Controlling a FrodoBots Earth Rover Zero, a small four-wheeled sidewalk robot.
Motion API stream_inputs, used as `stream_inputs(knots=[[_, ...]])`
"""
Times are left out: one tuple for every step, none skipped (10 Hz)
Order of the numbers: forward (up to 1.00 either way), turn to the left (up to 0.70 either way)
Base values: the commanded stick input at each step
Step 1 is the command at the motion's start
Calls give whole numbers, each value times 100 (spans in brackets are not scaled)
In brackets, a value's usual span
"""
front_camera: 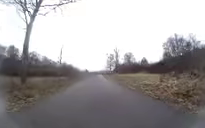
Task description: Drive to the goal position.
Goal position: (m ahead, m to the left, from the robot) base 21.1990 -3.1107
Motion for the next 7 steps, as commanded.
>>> stream_inputs(knots=[[70, 0], [70, 0], [70, 0], [70, 0], [70, 0], [70, 0], [70, 0]])
